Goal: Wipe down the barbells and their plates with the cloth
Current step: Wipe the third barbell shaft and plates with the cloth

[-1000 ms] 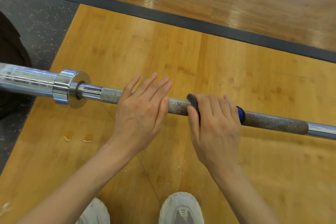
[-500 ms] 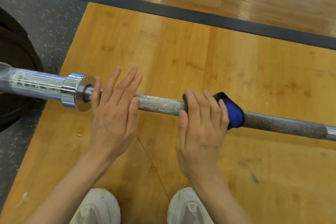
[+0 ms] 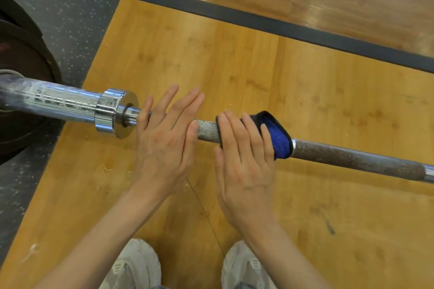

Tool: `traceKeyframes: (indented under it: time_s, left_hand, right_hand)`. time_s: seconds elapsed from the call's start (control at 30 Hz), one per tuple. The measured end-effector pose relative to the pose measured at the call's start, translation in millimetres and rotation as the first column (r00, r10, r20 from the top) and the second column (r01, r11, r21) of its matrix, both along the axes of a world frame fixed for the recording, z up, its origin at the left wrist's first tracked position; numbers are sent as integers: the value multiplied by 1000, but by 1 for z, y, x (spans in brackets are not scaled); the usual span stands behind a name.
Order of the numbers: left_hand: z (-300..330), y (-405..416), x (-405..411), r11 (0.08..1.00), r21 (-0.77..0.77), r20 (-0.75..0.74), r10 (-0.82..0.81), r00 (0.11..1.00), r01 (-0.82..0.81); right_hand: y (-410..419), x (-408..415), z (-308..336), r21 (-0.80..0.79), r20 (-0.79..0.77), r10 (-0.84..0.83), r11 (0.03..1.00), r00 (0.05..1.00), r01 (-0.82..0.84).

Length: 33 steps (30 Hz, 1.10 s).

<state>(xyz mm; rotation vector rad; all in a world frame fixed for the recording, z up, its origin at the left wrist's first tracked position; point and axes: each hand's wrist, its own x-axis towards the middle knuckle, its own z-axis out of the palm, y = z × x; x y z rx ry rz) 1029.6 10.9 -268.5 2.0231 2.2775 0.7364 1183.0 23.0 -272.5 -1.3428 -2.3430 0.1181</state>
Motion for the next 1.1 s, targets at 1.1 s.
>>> traceKeyframes:
  time_s: [1.1]
  left_hand:
    - [3, 1, -4, 1000, 2, 39, -31, 999, 31]
  right_hand:
    - [16, -10, 19, -65, 31, 26, 998, 999, -24]
